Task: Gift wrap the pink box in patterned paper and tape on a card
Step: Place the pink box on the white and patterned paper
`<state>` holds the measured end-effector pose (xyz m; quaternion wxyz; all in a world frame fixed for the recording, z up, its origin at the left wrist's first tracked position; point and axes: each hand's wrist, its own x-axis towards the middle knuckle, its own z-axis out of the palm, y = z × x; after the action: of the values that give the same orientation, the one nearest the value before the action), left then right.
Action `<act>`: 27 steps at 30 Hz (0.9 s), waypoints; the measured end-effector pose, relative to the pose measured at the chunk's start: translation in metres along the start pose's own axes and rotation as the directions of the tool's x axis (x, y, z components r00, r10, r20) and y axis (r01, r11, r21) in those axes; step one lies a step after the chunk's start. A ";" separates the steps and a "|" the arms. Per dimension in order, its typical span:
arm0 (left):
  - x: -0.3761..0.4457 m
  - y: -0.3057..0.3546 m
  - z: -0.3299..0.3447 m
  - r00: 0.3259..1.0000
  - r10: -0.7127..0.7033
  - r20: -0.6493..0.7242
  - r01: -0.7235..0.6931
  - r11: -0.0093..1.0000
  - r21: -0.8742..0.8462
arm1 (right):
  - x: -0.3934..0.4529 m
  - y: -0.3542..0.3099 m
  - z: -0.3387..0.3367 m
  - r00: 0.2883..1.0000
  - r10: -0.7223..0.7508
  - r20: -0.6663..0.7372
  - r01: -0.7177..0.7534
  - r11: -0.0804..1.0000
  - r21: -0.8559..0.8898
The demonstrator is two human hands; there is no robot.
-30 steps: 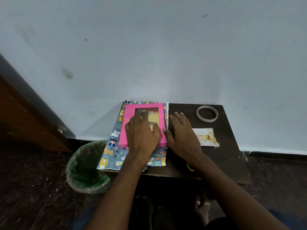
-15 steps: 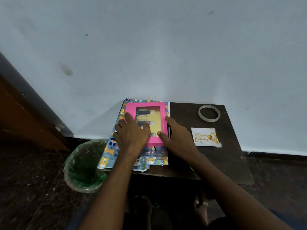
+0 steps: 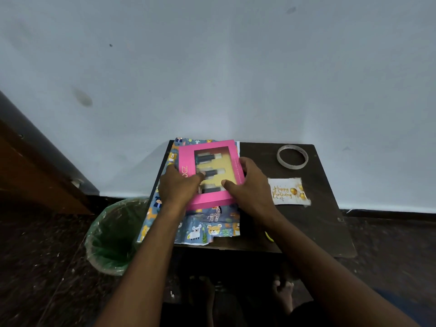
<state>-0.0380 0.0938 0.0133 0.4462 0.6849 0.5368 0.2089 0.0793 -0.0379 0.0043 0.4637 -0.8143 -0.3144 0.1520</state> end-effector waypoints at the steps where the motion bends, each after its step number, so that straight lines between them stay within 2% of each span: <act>1: -0.001 0.000 0.000 1.000 -0.014 0.014 0.015 0.996 -0.088 | 0.001 0.000 -0.001 0.999 0.037 -0.001 -0.037 0.998 0.045; 4: -0.003 0.001 0.002 0.997 -0.008 0.076 0.030 0.955 -0.295 | 0.004 -0.004 -0.005 0.992 0.127 -0.020 -0.118 0.965 0.234; 7: -0.005 0.007 0.002 0.996 -0.041 0.079 0.066 0.932 -0.356 | 0.006 -0.005 -0.013 0.987 0.161 -0.013 -0.143 0.910 0.389; 9: -0.008 0.012 0.002 0.995 -0.061 0.083 0.089 0.919 -0.384 | 0.006 -0.008 -0.019 0.979 0.202 0.042 -0.193 0.827 0.527; 12: -0.009 0.016 0.002 0.995 -0.031 0.091 0.063 0.922 -0.382 | 0.006 -0.009 -0.026 0.949 0.266 0.170 -0.312 0.708 0.634; 15: -0.013 0.021 0.001 0.997 -0.011 0.081 0.039 0.933 -0.358 | 0.006 -0.009 -0.026 0.933 0.282 0.223 -0.356 0.643 0.679; 19: -0.019 0.021 0.004 0.999 0.048 0.017 -0.039 0.945 -0.326 | 0.009 -0.012 -0.034 0.930 0.276 0.241 -0.365 0.649 0.668; 24: -0.010 0.010 0.015 0.986 -0.017 0.163 0.082 0.911 -0.403 | 0.009 -0.011 -0.042 0.917 0.269 0.296 -0.396 0.709 0.583; 27: -0.012 0.016 0.014 0.981 0.022 0.192 0.050 0.930 -0.364 | 0.006 -0.012 -0.049 0.910 0.276 0.309 -0.410 0.703 0.581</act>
<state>-0.0219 0.0770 0.0218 0.6177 0.6027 0.4473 0.2350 0.1061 -0.0620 0.0404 0.6400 -0.6344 -0.1314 0.4130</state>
